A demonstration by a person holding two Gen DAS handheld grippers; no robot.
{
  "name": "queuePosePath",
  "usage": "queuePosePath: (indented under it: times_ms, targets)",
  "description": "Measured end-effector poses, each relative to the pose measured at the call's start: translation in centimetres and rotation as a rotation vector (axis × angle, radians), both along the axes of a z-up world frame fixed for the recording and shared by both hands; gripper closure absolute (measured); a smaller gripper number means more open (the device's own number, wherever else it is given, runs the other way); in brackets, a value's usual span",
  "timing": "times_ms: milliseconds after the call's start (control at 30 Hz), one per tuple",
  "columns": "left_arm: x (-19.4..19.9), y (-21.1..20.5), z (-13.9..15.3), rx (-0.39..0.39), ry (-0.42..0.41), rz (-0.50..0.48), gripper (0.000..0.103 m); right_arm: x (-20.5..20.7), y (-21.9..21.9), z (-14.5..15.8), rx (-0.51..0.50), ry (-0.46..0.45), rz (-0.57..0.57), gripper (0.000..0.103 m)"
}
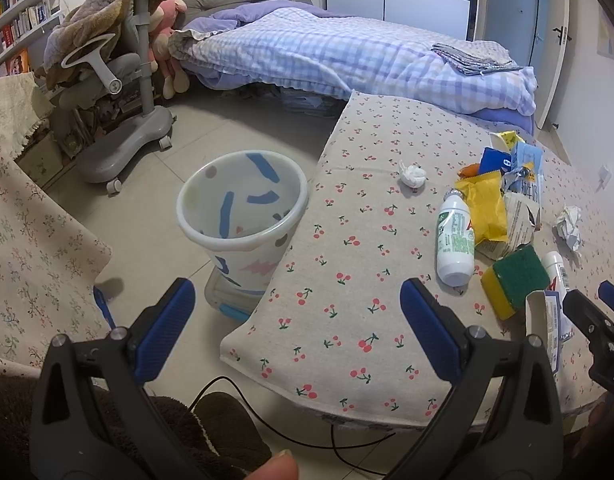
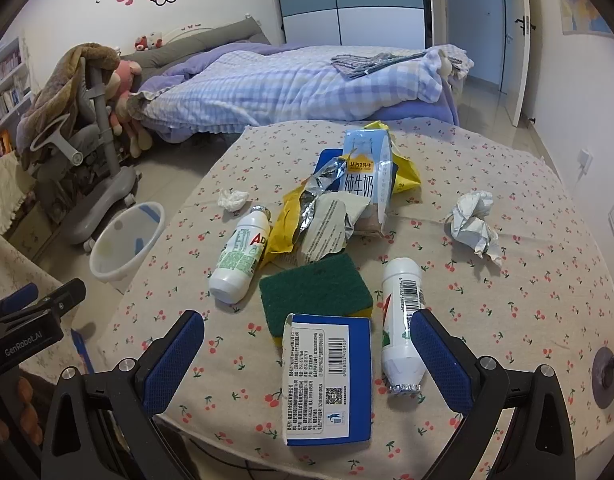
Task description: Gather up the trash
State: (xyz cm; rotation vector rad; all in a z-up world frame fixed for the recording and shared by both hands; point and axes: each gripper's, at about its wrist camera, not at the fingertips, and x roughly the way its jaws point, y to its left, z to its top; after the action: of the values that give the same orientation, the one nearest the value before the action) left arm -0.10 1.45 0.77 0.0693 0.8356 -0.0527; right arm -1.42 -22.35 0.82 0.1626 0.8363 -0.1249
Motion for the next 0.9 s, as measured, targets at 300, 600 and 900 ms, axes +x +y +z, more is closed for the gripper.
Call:
queuePosePath:
  times_ms: [300, 600, 900]
  targets:
    - [-0.02, -0.01, 0.01, 0.000, -0.003, 0.002, 0.001, 0.01, 0.05, 0.03, 0.003, -0.001, 0.002, 0.000]
    - [-0.03, 0.05, 0.04, 0.000, -0.004, 0.000, 0.001, 0.03, 0.16, 0.12, 0.005, 0.000, 0.004, 0.000]
    - [-0.04, 0.13, 0.08, -0.002, -0.005, 0.002, 0.001, -0.01, 0.18, 0.19, 0.005, -0.003, 0.005, 0.000]
